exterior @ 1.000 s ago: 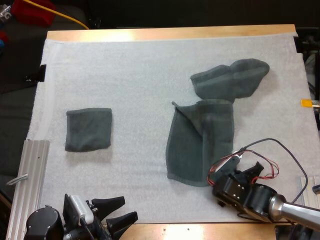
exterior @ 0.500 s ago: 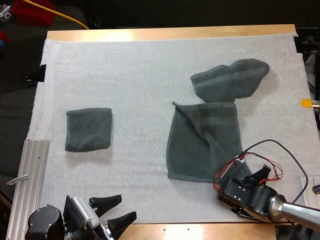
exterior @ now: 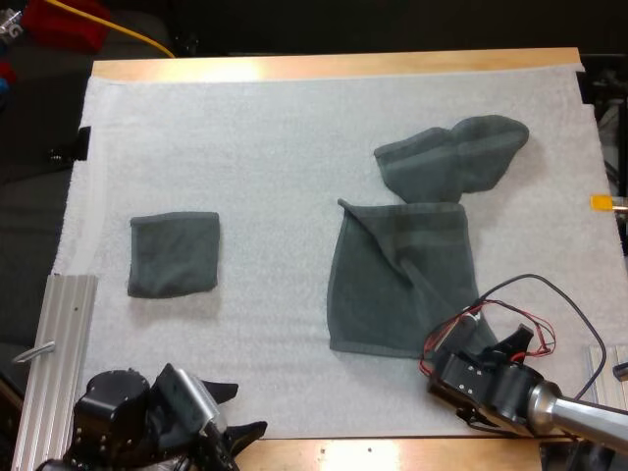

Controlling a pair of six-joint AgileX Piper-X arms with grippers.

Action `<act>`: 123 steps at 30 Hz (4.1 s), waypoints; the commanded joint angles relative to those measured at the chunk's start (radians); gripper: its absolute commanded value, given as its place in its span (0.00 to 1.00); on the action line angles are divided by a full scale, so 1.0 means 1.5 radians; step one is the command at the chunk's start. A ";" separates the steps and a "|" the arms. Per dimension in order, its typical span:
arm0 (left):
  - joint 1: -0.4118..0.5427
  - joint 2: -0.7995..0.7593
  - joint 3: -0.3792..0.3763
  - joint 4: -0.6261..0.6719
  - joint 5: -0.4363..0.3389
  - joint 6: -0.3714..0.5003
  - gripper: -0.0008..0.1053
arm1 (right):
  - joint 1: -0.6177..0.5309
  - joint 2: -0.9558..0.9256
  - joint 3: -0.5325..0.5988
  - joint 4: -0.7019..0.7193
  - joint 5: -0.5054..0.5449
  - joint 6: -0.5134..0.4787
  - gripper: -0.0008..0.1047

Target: Pick towel from pile, fold and stack

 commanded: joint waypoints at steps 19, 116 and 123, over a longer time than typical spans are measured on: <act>-0.304 0.282 -0.076 -0.148 -0.289 0.075 0.61 | -0.002 0.002 -0.003 0.015 -0.014 0.038 0.02; -0.413 0.629 -0.302 -0.178 -0.619 0.138 0.01 | -0.002 -0.077 -0.252 0.147 0.059 0.032 0.02; -0.413 0.591 -0.369 -0.087 -0.635 0.118 0.01 | -0.002 -0.078 -0.372 0.267 0.080 0.026 0.02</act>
